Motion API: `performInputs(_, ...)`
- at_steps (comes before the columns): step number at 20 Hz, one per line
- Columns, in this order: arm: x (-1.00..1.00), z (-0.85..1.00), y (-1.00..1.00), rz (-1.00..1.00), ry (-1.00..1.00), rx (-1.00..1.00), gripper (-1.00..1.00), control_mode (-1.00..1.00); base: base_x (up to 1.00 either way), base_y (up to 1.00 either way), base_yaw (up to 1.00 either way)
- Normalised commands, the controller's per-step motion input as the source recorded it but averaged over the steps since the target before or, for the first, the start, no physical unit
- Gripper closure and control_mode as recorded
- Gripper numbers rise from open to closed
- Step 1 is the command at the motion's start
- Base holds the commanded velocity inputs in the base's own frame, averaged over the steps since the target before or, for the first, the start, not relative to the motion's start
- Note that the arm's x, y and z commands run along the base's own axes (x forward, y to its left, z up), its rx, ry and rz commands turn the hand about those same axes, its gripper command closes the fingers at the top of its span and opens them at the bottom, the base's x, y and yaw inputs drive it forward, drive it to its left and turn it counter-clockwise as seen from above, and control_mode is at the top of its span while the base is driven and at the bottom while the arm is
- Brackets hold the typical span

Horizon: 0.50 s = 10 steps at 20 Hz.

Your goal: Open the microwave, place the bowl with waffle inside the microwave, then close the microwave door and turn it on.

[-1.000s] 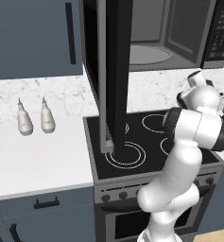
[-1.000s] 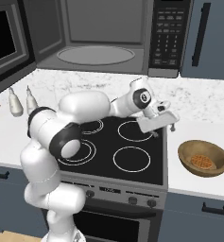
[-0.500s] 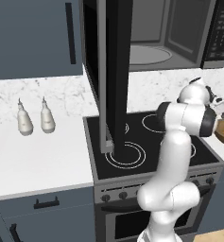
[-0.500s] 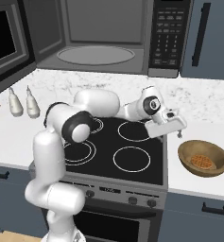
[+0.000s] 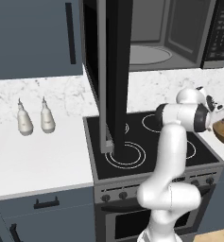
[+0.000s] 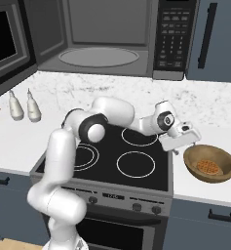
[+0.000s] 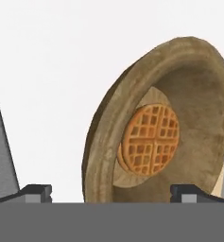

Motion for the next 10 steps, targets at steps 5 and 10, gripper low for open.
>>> performInputs(5, 0.01, -0.46, -0.24, 0.08, 0.0, 0.0, -1.0, -1.0, 0.0, 0.0, 0.0)
performInputs(10, 0.0, -0.33, -0.12, 0.04, 0.02, 0.0, -1.0, -1.0, 0.0, 0.0, 0.0)
